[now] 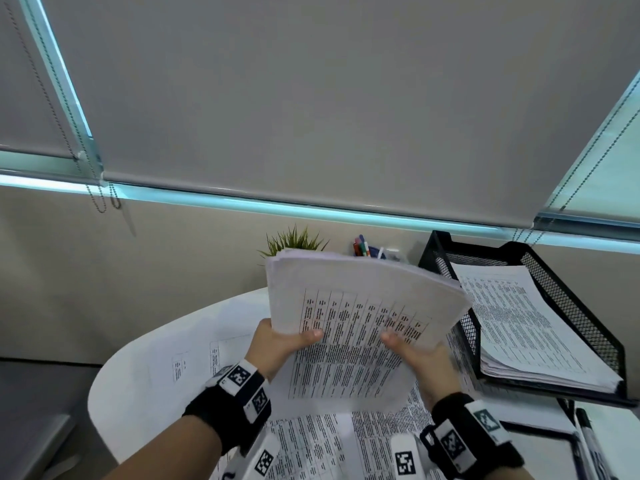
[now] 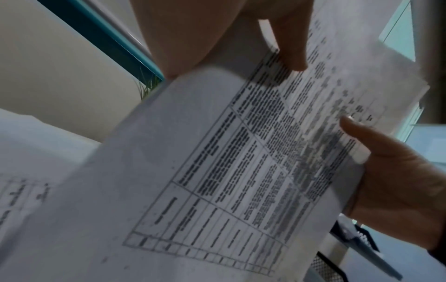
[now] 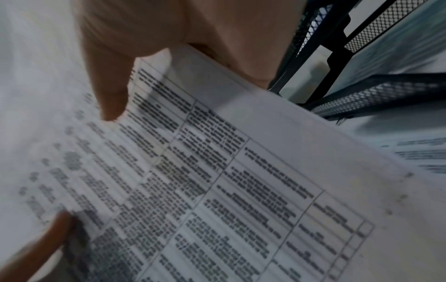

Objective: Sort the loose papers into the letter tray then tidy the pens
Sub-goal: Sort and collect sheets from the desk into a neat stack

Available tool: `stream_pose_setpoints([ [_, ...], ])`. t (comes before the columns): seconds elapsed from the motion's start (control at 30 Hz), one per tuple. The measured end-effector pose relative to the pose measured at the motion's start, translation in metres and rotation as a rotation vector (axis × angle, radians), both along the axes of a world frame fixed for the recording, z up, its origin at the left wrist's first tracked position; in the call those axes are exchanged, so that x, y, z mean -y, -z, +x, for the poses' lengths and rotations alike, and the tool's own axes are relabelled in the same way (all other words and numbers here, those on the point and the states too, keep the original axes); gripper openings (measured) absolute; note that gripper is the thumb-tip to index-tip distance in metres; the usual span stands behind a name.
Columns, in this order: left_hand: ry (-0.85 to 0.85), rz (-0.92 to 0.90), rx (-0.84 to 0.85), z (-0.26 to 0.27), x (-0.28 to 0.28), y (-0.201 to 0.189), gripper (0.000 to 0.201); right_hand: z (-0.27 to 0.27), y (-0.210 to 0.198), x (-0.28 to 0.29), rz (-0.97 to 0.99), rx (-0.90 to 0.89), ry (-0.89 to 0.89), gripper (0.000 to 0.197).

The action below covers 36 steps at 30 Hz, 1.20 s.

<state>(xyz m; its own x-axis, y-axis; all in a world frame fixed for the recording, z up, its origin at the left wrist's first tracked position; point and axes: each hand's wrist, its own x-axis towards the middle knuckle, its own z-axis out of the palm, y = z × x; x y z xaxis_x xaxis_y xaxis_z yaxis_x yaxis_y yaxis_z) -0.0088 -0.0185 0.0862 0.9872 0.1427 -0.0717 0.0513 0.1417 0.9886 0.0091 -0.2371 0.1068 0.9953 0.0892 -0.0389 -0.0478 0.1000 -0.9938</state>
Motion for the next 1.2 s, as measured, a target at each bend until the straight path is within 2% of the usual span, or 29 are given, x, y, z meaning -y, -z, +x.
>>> stream_pose_setpoints([
  [0.07,-0.033,-0.02,0.032,0.002,0.001,-0.007,0.031,0.003,-0.004,-0.002,0.005,0.007,0.016,0.049],
  [0.13,-0.05,-0.035,0.065,0.004,-0.001,-0.011,0.043,0.006,-0.006,-0.002,0.013,0.036,0.024,0.059],
  [0.2,-0.059,-0.04,0.064,0.006,-0.004,-0.012,0.059,0.006,-0.01,-0.004,0.006,0.08,0.018,0.055],
  [0.27,-0.049,-0.034,0.042,0.007,-0.006,-0.008,0.063,0.005,-0.013,-0.005,-0.014,0.093,0.014,0.063],
  [0.37,-0.058,-0.028,0.013,0.005,-0.003,-0.005,0.042,0.006,-0.011,-0.007,-0.03,0.099,0.009,0.077],
  [0.47,-0.101,-0.037,0.028,0.007,0.001,-0.009,0.027,0.007,-0.014,-0.008,-0.044,0.084,0.043,0.075],
  [0.57,-0.098,-0.046,0.031,0.011,-0.001,-0.005,0.026,0.008,-0.011,-0.006,-0.018,0.052,0.043,0.064],
  [0.6,-0.087,-0.036,0.027,0.01,-0.001,0.0,0.026,0.008,-0.006,-0.004,-0.009,0.013,0.041,0.067],
  [0.67,-0.078,-0.005,0.011,0.007,0.002,0.009,0.026,0.005,0.01,-0.004,-0.024,-0.101,0.069,0.107],
  [0.7,-0.087,0.006,0.002,0.006,0.003,0.012,0.026,0.004,0.016,-0.003,-0.057,-0.11,0.067,0.12],
  [0.73,-0.101,0.011,0.002,0.005,0.004,0.014,0.025,0.006,0.017,-0.003,-0.044,-0.116,0.065,0.113],
  [0.8,-0.119,0.003,0.014,0.008,0.004,0.013,0.024,0.005,0.006,-0.004,0.01,-0.096,0.064,0.073],
  [0.83,-0.119,-0.009,0.021,0.01,0.004,0.011,0.024,0.007,0.004,-0.003,0.051,-0.102,0.07,0.072],
  [0.93,-0.102,-0.017,-0.005,0.011,0.004,0.019,0.024,0.009,0.006,-0.003,0.087,-0.148,0.058,0.104],
  [1.0,-0.089,0.04,-0.064,0.007,0.007,0.032,0.021,0.01,0.026,-0.003,0.073,-0.175,0.054,0.098],
  [1.1,-0.078,0.149,-0.132,0.005,0.008,0.052,0.022,0.012,0.048,-0.003,-0.015,-0.193,0.051,0.125],
  [1.17,-0.087,0.174,-0.128,0.007,0.007,0.055,0.021,0.018,0.053,-0.002,-0.063,-0.203,0.04,0.12],
  [1.2,-0.083,0.185,-0.117,0.009,0.007,0.053,0.02,0.019,0.046,-0.002,-0.058,-0.206,0.042,0.106],
])
